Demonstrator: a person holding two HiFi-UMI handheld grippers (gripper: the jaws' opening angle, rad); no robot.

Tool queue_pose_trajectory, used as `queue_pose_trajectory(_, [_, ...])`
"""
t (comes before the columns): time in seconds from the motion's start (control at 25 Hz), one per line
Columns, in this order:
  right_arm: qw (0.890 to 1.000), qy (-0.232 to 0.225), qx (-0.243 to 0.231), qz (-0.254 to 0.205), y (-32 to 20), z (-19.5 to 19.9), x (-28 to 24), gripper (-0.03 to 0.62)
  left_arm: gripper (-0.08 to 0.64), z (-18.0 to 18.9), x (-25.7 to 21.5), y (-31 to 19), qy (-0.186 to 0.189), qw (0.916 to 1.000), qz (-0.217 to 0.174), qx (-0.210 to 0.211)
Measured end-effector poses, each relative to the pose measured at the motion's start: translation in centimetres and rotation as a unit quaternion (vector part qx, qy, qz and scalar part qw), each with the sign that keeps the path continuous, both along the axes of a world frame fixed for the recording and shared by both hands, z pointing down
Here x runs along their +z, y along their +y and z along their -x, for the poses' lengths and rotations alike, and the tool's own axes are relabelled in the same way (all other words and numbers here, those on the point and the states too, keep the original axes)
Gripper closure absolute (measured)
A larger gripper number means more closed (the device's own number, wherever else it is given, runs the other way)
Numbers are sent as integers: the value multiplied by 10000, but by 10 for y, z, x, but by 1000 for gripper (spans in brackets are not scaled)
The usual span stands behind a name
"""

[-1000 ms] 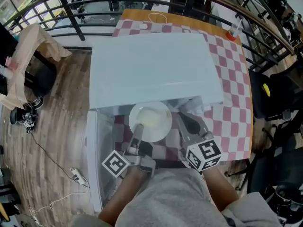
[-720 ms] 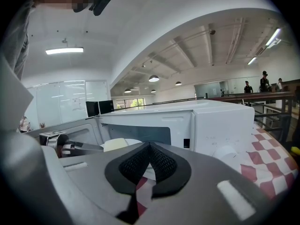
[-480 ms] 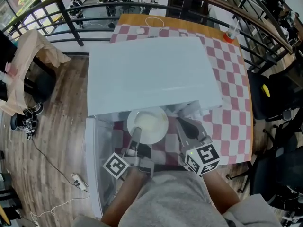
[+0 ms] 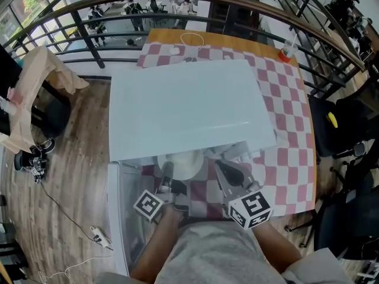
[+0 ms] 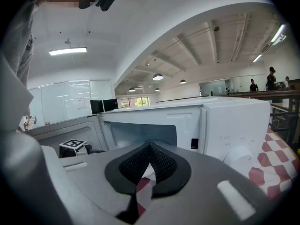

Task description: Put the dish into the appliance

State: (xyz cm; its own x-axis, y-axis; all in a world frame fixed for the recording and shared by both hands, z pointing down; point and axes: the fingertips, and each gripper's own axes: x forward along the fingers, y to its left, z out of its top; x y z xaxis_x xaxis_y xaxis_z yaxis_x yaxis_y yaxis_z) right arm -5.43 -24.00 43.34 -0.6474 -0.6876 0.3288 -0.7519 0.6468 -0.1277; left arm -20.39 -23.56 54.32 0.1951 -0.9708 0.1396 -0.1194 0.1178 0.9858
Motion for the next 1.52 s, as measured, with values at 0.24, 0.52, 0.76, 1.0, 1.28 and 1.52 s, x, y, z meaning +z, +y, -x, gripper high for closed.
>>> queue_pose_trajectory(0.24, [10000,48,53,26,1,-2,2,597,526,2,13,-13,-23,9999,154,-10])
queue_pose_trajectory(0.52, [10000,84,43,19,-1,0,-1,595,526,5,24,-20,-42,9995,320,-54])
queue_pose_trajectory(0.76, [9998,157,61,51,1,-1,3,595,528,4,26,-23,-70,9991,406,-77])
queue_pose_trajectory(1.0, [9997,235,35,45,3,-1,7,595,528,5,24,-24,-588,9970,509,-62])
queue_pose_trajectory(1.28, [9996,281,-6,44,4,4,9,597,460,4,14,-26,-1368,9889,523,236])
queue_pose_trajectory(1.52, [9992,394,-46,62,9,3,14,595,447,9,19,-23,-1851,9785,845,330])
